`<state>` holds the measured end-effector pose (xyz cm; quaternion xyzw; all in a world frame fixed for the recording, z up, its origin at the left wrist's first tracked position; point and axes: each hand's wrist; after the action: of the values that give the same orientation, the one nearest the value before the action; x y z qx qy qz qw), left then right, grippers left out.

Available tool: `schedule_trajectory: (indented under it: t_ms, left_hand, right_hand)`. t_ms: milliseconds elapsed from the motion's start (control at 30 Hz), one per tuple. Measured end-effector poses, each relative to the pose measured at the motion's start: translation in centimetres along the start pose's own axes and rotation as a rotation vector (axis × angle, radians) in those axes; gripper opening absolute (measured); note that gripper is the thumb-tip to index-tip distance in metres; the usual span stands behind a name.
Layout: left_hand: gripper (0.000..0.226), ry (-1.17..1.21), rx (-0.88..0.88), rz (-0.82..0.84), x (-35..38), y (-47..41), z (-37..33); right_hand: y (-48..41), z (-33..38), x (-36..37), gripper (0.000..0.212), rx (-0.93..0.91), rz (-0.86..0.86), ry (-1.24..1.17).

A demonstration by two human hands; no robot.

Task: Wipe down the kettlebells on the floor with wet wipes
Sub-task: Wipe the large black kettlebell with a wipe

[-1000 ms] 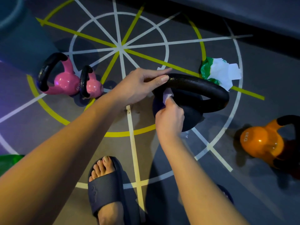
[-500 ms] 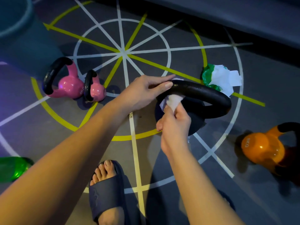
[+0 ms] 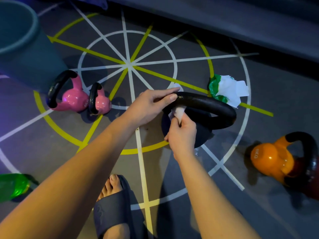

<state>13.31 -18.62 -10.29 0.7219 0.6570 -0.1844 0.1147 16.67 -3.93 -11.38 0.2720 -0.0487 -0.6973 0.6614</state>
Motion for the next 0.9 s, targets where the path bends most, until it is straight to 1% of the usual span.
schedule_trajectory:
  t_ms: [100,167,233,267,300,333,400,433,467,533,567,600,633,667,700,733,800,867,900]
  left_hand:
    - [0.037,-0.021,-0.005,-0.005,0.1,0.1,-0.2]
    - [0.037,-0.042,-0.01,-0.006,0.2,0.3,-0.6]
    - [0.037,-0.064,-0.018,-0.007,0.3,0.5,-1.2]
    - [0.037,-0.08,-0.021,-0.002,0.3,0.6,-1.4]
    - [0.038,-0.091,-0.028,0.004,0.3,0.6,-1.6]
    - [0.038,-0.103,-0.03,0.007,0.3,0.6,-1.8]
    - [0.037,-0.124,-0.034,0.006,0.2,0.6,-1.8]
    - [0.037,-0.127,-0.035,0.005,0.2,0.6,-1.8]
    - [0.036,-0.129,-0.034,0.003,0.3,0.6,-1.7]
    - [0.035,-0.128,-0.034,0.0,0.3,0.6,-1.8]
    - [0.035,-0.125,-0.042,-0.002,0.3,0.6,-1.8]
    - [0.034,-0.122,-0.045,-0.001,0.3,0.6,-1.9]
    - [0.034,-0.118,-0.048,0.001,0.4,0.7,-1.9]
    - [0.034,-0.116,-0.048,0.0,0.4,0.6,-1.8]
    - [0.034,-0.112,-0.05,-0.002,0.4,0.7,-1.6]
    - [0.034,-0.11,-0.049,-0.009,0.4,0.6,-1.5]
    - [0.034,-0.113,-0.045,-0.015,0.3,0.7,-1.4]
    - [0.035,-0.115,-0.044,-0.005,0.3,0.7,-1.5]
    - [0.035,-0.114,-0.045,-0.006,0.3,0.7,-1.7]
  right_hand:
    - [0.0,-0.5,-0.6,0.017,-0.211,-0.129,0.418]
    - [0.5,0.0,-0.9,0.021,-0.285,-0.161,0.642]
    - [0.9,0.5,-1.1,0.026,-0.277,-0.143,0.758]
    - [1.0,0.8,-1.0,0.026,-0.232,-0.127,0.716]
    - [0.9,1.2,-0.8,0.025,-0.139,-0.099,0.543]
    - [0.6,1.6,-0.5,0.027,-0.002,-0.039,0.239]
    - [0.4,2.2,-0.2,0.027,0.269,0.116,-0.453]
    - [0.5,2.4,-0.4,0.025,0.358,0.19,-0.705]
    - [0.7,2.5,-0.7,0.023,0.42,0.26,-0.889]
    - [1.3,2.4,-1.4,0.019,0.502,0.384,-1.165]
    - [1.5,2.2,-1.6,0.017,0.539,0.415,-1.268]
    - [1.6,2.2,-1.7,0.015,0.56,0.425,-1.321]
    - [1.4,2.0,-1.5,0.015,0.558,0.404,-1.305]
    - [1.2,1.9,-1.2,0.015,0.533,0.367,-1.232]
    - [0.9,1.7,-0.7,0.016,0.484,0.312,-1.1]
    - [0.6,1.7,-0.2,0.019,0.412,0.247,-0.914]
    - [0.6,1.5,0.3,0.024,0.225,0.104,-0.397]
    - [0.4,1.1,-0.1,0.023,-0.003,-0.049,0.119]
    - [0.3,1.0,-0.4,0.023,-0.106,-0.104,0.334]
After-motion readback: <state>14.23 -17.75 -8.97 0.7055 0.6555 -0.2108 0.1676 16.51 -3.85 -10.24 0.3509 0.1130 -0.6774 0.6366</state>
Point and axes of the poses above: each hand's wrist, its own y-axis away from the middle knuckle, its own x-axis out of the palm, z = x × y, and after that the axes turned 11 degrees about x, right-handed
